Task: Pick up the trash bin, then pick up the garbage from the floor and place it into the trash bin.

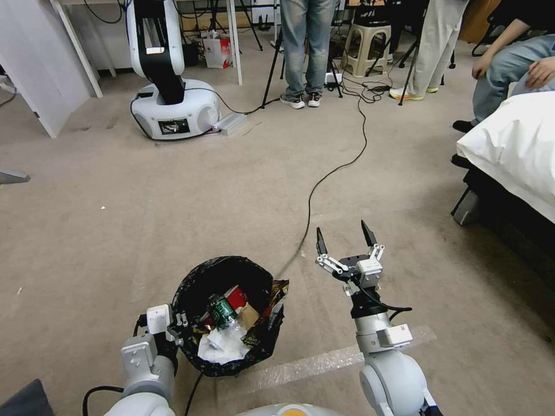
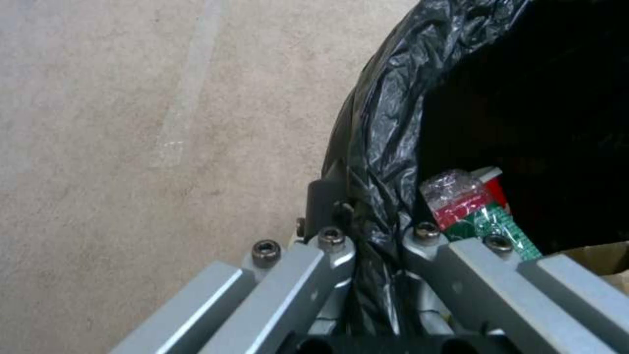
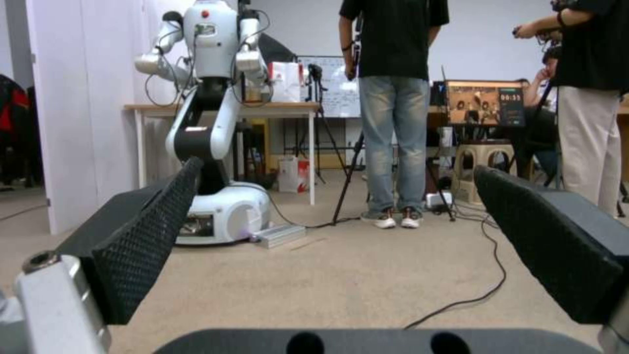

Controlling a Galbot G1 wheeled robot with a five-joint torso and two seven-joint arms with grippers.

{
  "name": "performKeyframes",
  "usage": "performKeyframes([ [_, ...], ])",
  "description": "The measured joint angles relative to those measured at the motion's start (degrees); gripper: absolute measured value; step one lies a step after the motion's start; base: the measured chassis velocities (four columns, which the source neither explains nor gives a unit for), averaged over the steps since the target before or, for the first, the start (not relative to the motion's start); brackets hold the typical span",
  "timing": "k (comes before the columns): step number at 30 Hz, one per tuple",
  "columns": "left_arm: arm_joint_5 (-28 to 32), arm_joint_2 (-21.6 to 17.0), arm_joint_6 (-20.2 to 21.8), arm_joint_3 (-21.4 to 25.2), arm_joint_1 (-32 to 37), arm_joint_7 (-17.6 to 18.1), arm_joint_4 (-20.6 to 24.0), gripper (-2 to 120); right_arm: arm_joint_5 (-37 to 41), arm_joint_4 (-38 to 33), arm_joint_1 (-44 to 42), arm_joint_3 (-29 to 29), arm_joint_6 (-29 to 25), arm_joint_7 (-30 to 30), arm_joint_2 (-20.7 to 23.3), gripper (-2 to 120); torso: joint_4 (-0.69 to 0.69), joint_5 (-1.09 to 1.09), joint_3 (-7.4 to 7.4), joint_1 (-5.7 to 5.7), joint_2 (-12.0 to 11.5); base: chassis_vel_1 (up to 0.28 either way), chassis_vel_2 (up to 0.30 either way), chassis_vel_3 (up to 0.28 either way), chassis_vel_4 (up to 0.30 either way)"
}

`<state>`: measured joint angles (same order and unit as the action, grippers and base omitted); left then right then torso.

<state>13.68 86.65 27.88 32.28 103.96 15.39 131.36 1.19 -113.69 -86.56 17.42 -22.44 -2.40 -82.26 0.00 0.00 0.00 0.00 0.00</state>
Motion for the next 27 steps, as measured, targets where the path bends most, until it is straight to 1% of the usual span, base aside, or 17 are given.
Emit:
performKeyframes([
  [4,0.7,0.0,0.3,0.0,0.1,0.0,0.1,1,0.0,0.0,0.1,0.1,0.0,0.0,0.0,100,0.00,0.00,0.00,0.00,0.0,0.000,0.000,0.000,0.000],
  [7,3.2,0.0,1.5,-0.9,0.4,0.3,0.9,1,0.0,0.2,0.2,0.1,0.0,0.0,-0.1,100,0.01,0.00,0.00,0.00,0.0,0.000,0.000,0.000,0.000],
  [8,3.2,0.0,1.5,-0.9,0.4,0.3,0.9,1,0.0,0.2,0.2,0.1,0.0,0.0,-0.1,100,0.01,0.00,0.00,0.00,0.0,0.000,0.000,0.000,0.000],
  [11,7.6,0.0,3.4,-2.1,0.7,0.7,2.4,1,0.0,0.4,0.2,0.2,-0.1,-0.1,-0.3,100,0.01,0.00,0.00,0.00,0.0,0.000,0.000,0.000,0.000],
  [12,7.6,0.0,3.4,-2.1,0.7,0.7,2.4,1,0.0,0.4,0.2,0.2,-0.1,-0.1,-0.3,100,0.01,0.00,0.00,0.00,0.0,0.000,0.000,0.000,0.000],
  [14,10.7,0.0,4.6,-2.2,0.0,1.4,3.5,1,0.0,0.4,0.1,0.3,-0.2,-0.1,-0.4,100,0.00,0.00,0.00,0.00,0.0,0.000,0.000,0.000,0.000],
  [15,10.7,0.0,4.6,-2.2,0.0,1.4,3.5,1,0.0,0.4,0.1,0.3,-0.2,-0.1,-0.4,100,0.00,0.00,0.00,0.00,0.0,0.000,0.000,0.000,0.000],
  [17,12.9,-0.4,5.4,-0.8,-1.4,2.4,4.0,1,0.1,0.4,0.0,0.5,-0.3,-0.1,-0.3,100,0.00,0.00,0.00,0.00,0.0,0.000,0.000,0.000,0.000],
  [18,12.9,-0.4,5.4,-0.8,-1.4,2.4,4.0,1,0.1,0.4,0.0,0.5,-0.3,-0.1,-0.3,100,0.00,0.00,0.00,0.00,0.0,0.000,0.000,0.000,0.000],
  [21,15.8,-1.1,6.5,1.6,-3.1,3.4,4.5,1,0.1,0.3,-0.1,0.7,-0.3,-0.1,-0.3,100,0.00,0.00,0.00,0.00,0.0,0.000,0.000,0.000,0.000],
  [25,17.7,-1.3,7.2,3.2,-4.6,4.1,4.6,1,0.1,0.3,-0.1,0.7,-0.4,-0.1,-0.3,100,0.00,0.00,0.00,0.00,0.0,0.000,0.000,0.000,0.000],
  [27,19.1,-1.4,7.6,4.9,-5.9,4.8,4.5,1,0.0,0.5,-0.1,0.3,-0.4,-0.1,-0.3,100,0.00,-0.01,0.00,0.00,0.0,0.000,0.000,0.000,0.000],
])
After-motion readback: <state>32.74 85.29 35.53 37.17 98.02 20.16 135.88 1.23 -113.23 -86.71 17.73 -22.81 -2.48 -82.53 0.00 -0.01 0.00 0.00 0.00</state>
